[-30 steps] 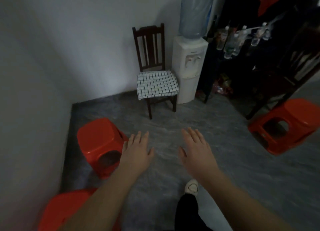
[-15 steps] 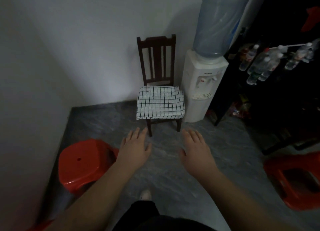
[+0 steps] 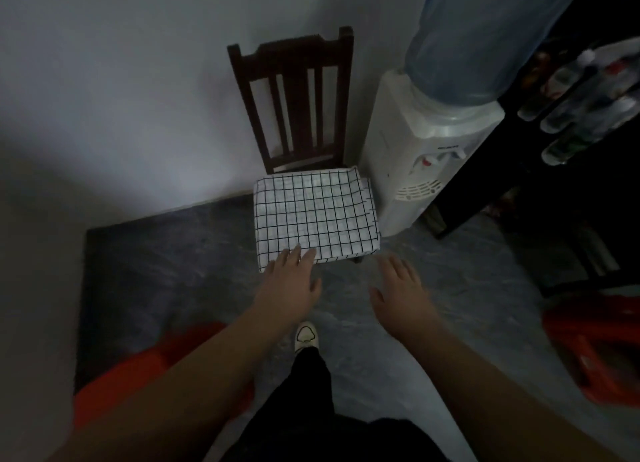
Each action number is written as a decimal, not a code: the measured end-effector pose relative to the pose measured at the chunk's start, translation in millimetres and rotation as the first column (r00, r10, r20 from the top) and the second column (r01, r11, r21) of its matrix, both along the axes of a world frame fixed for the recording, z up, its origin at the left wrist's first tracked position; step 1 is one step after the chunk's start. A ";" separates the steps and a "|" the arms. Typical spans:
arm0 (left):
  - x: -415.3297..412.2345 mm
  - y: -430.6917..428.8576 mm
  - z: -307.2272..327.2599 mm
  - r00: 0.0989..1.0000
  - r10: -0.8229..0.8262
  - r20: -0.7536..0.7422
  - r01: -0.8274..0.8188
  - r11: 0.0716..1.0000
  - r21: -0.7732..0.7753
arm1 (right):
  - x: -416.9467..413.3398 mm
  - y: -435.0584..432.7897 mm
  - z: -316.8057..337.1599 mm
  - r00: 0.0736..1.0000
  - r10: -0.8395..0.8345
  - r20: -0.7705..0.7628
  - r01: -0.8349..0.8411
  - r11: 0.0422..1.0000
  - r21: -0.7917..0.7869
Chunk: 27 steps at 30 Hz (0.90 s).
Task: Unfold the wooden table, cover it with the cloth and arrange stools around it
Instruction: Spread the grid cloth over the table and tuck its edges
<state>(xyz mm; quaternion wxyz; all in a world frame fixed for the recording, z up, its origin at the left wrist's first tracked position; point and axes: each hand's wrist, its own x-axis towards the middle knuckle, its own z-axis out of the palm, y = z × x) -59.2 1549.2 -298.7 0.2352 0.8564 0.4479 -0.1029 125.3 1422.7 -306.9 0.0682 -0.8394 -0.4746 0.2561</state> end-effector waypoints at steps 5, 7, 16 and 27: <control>41.2 69.0 -53.8 0.996 -0.076 -0.037 0.073 0.995 -0.074 | 36.1 54.2 -42.5 0.983 -0.169 -0.068 0.164 0.984 -0.073; 57.2 87.2 -87.6 0.996 -0.076 -0.042 0.071 0.990 -0.120 | 53.5 70.6 -72.1 0.963 -0.239 -0.125 0.232 0.970 -0.072; 125.0 120.9 -254.1 0.993 -0.106 -0.048 0.095 0.977 -0.191 | 112.9 135.7 -252.9 0.681 -0.614 -0.398 0.573 0.786 -0.233; 136.2 137.4 -348.7 0.997 -0.041 -0.067 0.025 0.972 -0.235 | 140.4 186.6 -367.5 0.395 -0.822 -0.410 0.765 0.541 -0.348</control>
